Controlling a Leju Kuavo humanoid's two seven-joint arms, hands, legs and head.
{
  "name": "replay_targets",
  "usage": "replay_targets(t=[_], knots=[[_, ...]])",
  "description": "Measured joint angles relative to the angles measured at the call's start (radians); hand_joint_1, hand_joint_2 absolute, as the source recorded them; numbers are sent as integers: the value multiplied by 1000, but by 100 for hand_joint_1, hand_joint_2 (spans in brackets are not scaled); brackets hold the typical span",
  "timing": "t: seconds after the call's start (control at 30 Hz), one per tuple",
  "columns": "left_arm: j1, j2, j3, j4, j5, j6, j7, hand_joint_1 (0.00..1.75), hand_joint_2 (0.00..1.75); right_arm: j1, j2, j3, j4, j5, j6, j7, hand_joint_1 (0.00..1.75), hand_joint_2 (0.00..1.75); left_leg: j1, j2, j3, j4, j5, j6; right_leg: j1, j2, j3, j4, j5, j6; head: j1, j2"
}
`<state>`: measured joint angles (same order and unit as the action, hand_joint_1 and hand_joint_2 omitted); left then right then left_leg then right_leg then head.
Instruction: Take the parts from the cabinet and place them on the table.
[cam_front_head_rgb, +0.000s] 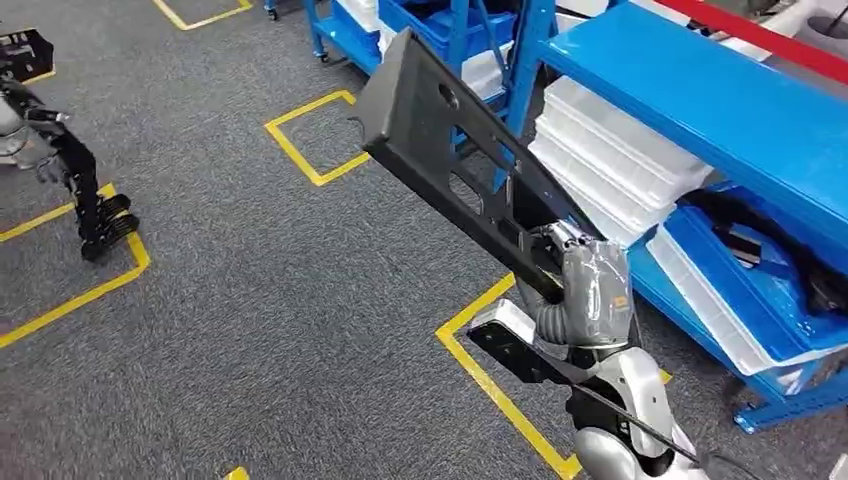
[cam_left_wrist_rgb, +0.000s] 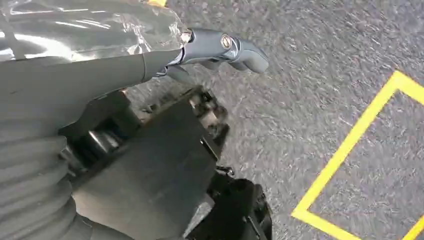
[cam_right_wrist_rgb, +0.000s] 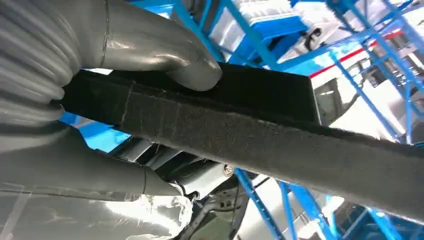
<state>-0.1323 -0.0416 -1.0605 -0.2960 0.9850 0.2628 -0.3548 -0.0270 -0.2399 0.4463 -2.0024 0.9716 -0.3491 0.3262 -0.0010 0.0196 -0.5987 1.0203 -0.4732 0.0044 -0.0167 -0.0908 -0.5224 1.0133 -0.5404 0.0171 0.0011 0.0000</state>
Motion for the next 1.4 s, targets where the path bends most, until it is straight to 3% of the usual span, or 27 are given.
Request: replay_targets(t=[0.07,0.1,0.17,0.2,0.27,0.33,0.37,0.4,0.5,0.53,0.57,0.6,0.67,0.7,0.73,0.77,0.83,0.87,1.0,1.03,1.1,1.17,1.2,1.27,1.33,1.37,1.4], knots=[[-3,1,0,0,0,0,0,0,175,-2,1,-1,0,2,-7,0,175,175,6,-11,8,-14,7,13,-6,49,-12,42,-42,5,4,0],[-6,1,0,0,-1,-1,0,0,175,-3,0,-1,0,4,-13,0,175,175,6,-15,7,-14,8,16,-6,69,-44,108,-80,5,9,0],[-6,1,0,0,-1,-2,0,0,175,-1,0,-2,0,6,-13,0,175,175,5,-30,7,-13,7,19,-5,85,-127,275,-144,10,25,0],[-6,1,0,0,-1,-3,0,0,175,0,0,-2,0,7,-13,1,175,175,4,-38,7,-12,7,19,-6,86,-151,316,-144,10,29,0],[-6,1,0,0,-1,-3,0,0,175,0,0,-2,0,8,-13,2,175,175,4,-57,8,-9,7,18,-7,87,-129,247,-75,9,35,0],[-7,1,0,0,-1,-3,0,0,175,-1,0,-3,0,9,-13,1,175,175,7,-77,8,-1,2,12,-10,112,-54,63,27,5,44,0],[-8,1,0,0,0,-3,0,0,175,-1,0,-3,2,9,-13,1,175,175,6,-83,3,2,0,7,-11,144,-40,37,12,2,47,0],[-9,2,0,0,0,-3,1,0,175,-1,0,-3,2,10,-13,1,175,175,4,-94,-6,14,0,3,-10,145,-41,19,15,0,48,0],[-5,2,0,0,1,-3,2,0,175,-3,0,-5,3,10,-12,2,175,175,9,-111,-10,5,9,-14,-3,126,-43,25,18,-13,40,0],[-4,3,0,0,2,-2,2,0,175,-5,1,-6,3,10,-12,2,175,175,10,-101,-12,14,-1,-20,-10,113,-39,16,24,-24,40,0],[-6,3,0,0,1,-1,2,0,175,-5,1,-6,3,10,-12,2,175,175,4,-63,-21,45,-22,-26,-8,105,-37,13,25,-27,30,0],[-8,3,0,0,1,0,1,0,175,-5,1,-7,3,10,-12,2,175,175,5,-46,-48,102,-56,-30,-7,95,-37,13,25,-32,17,0],[-9,3,0,0,0,0,1,0,175,-4,1,-8,4,10,-12,2,175,175,9,-35,-121,261,-127,-36,-3,75,-37,14,22,-36,11,0],[-8,3,0,0,0,0,1,0,175,-3,1,-8,4,10,-12,2,175,175,10,-34,-145,314,-139,-37,-1,65,-37,14,22,-37,9,0],[-7,3,0,0,-1,0,1,0,175,-2,1,-8,4,10,-13,3,175,175,10,-32,-145,315,-127,-35,0,56,-36,14,21,-38,6,0],[-6,3,0,0,-2,0,2,0,175,-1,1,-9,4,10,-13,4,175,175,10,-30,-121,267,-96,-32,0,49,-34,14,19,-37,4,0],[-8,3,0,0,-2,-1,2,0,175,1,2,-10,4,13,-13,5,175,175,6,-12,-29,89,-10,-20,1,35,-25,14,14,-34,0,0],[-8,3,0,0,-2,-1,2,0,175,3,2,-10,4,13,-13,5,175,175,0,21,-1,18,-1,-13,1,29,-22,13,11,-32,-1,0],[-6,5,0,1,-2,-2,3,0,175,7,3,-14,4,19,-14,6,175,175,-13,5,0,5,-3,-1,4,5,-17,7,9,-15,-2,0],[-7,5,0,0,-2,-2,3,0,175,7,3,-16,3,19,-14,6,175,175,-5,-2,8,-12,4,8,7,1,-14,6,3,-9,-2,0],[-9,5,0,0,-2,-2,2,0,175,9,3,-18,3,19,-16,6,175,175,0,-12,14,-24,11,19,0,62,-40,77,-51,-7,2,0],[-12,5,0,0,-2,-3,2,0,175,14,3,-20,4,19,-16,6,175,175,0,-26,14,-23,10,22,0,84,-120,240,-124,-2,16,0],[-11,5,0,0,-2,-3,3,0,175,17,3,-21,4,19,-16,6,175,175,-1,-34,14,-22,10,23,0,86,-153,304,-139,1,19,0],[-11,5,0,0,0,-3,2,0,175,18,3,-23,4,19,-16,7,175,175,0,-53,14,-18,9,23,-2,87,-155,289,-97,3,25,0],[-13,5,0,0,0,-3,2,0,175,18,3,-24,4,19,-16,6,175,175,3,-74,15,-8,3,16,-9,99,-84,122,6,4,34,0],[-13,5,0,0,0,-3,2,0,175,18,3,-24,4,19,-16,6,175,175,5,-83,13,-1,-2,10,-14,127,-55,44,30,6,39,0],[-15,5,0,0,1,-3,3,0,175,18,4,-24,5,19,-15,6,175,175,-1,-91,5,12,-6,3,-11,153,-47,31,17,6,41,0]])
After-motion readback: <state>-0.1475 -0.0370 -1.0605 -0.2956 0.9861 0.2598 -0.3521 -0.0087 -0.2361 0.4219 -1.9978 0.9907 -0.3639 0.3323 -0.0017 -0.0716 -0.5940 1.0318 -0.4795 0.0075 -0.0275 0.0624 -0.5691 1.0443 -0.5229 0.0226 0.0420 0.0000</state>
